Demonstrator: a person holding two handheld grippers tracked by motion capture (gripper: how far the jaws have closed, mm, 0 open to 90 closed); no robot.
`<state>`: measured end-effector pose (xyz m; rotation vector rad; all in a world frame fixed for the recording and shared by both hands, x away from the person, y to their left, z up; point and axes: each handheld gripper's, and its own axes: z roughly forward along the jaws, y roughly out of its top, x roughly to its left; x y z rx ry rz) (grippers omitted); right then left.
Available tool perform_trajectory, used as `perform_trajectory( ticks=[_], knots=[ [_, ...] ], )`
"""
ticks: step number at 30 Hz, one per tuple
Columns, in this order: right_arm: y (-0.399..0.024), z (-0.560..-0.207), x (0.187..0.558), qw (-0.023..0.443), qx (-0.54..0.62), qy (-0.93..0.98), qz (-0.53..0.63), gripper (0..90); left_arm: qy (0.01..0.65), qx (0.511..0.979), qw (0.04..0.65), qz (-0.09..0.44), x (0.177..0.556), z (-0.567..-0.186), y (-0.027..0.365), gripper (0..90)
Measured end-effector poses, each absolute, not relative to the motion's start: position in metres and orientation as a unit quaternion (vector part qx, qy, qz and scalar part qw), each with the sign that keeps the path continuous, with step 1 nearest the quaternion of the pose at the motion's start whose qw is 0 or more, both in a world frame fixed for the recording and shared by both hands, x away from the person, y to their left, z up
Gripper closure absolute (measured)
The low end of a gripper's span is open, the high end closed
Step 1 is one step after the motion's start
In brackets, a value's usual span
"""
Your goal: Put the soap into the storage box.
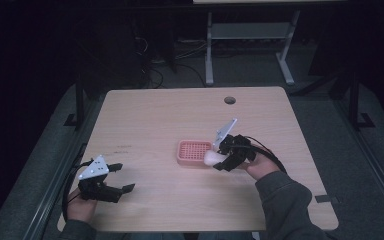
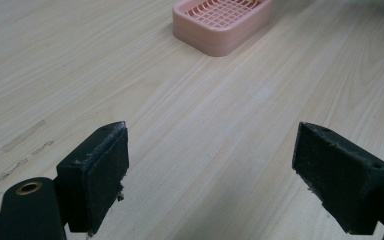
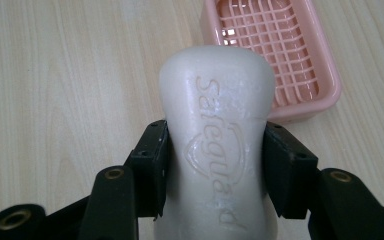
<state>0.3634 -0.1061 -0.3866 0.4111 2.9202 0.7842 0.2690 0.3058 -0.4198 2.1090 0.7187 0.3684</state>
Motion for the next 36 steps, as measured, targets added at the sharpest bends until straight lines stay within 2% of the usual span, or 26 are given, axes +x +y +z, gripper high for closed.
perform_trajectory(
  ticks=[23,36],
  knots=[
    [-0.085,-0.376,0.388,0.043,0.124,0.957,0.26,48.9,0.29,0.841,0.431,0.148,0.269,-0.419,0.307,14.8],
    [-0.073,-0.384,0.405,0.038,0.124,0.955,0.265,48.9,0.292,0.841,0.432,0.147,0.269,-0.419,0.308,14.8]
  ],
)
